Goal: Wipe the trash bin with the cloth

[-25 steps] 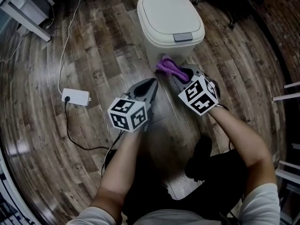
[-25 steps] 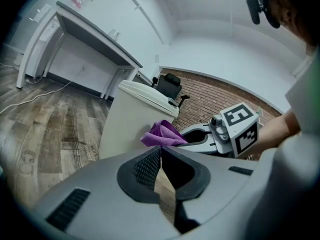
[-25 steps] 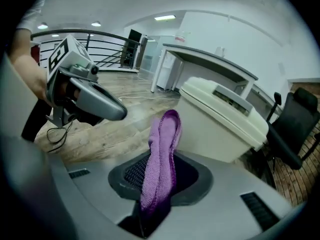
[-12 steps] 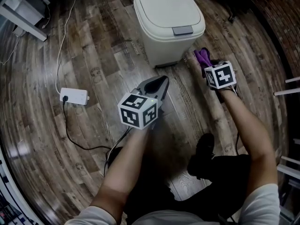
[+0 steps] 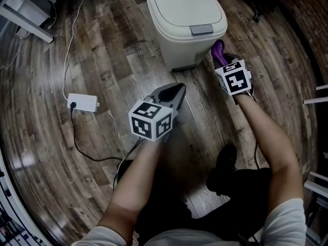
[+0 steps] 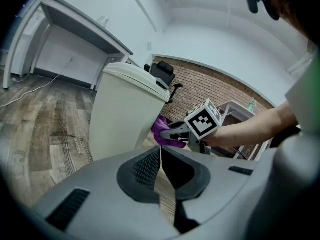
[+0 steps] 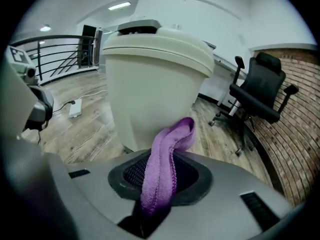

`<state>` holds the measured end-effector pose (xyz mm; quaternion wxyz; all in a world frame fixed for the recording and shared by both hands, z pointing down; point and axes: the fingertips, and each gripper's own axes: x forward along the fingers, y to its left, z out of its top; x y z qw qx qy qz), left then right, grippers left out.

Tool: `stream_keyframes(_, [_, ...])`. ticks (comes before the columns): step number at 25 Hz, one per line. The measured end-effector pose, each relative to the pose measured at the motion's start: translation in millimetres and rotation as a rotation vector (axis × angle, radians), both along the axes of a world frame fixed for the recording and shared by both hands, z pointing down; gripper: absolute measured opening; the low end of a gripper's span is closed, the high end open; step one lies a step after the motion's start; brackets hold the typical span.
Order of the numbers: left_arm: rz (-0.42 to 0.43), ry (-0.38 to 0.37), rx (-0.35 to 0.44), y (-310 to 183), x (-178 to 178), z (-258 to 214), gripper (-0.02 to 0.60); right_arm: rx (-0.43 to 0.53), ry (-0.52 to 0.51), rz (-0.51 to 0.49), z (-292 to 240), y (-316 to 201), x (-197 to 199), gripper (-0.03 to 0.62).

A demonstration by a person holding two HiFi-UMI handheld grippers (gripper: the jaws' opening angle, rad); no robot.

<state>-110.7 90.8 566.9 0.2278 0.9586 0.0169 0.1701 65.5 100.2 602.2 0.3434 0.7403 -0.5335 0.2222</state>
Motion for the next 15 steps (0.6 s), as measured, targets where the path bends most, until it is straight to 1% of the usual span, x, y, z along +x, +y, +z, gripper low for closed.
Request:
stream_keyframes(2, [-0.007,-0.008,-0.001,-2,-2,1,0.008,-0.007,0.012,-0.056,3,-10,-17,0.094])
stream_keyframes(5, [-0.014,-0.017,0.003,-5,-5,3,0.008,-0.003,0.000,-0.117,5,-25,-41,0.095])
stream_keyframes(9, [-0.031,-0.029,0.003,-10,-11,4,0.008,0.002,-0.029,-0.167,8,-39,-65,0.094])
stream_keyframes(13, [-0.048,-0.033,0.008,-15,-17,2,0.008,0.003,-0.047,-0.193,12,-49,-78,0.094])
stream_keyframes(15, [-0.058,-0.036,0.008,-17,-21,1,0.008,-0.004,-0.046,-0.221,14,-53,-87,0.094])
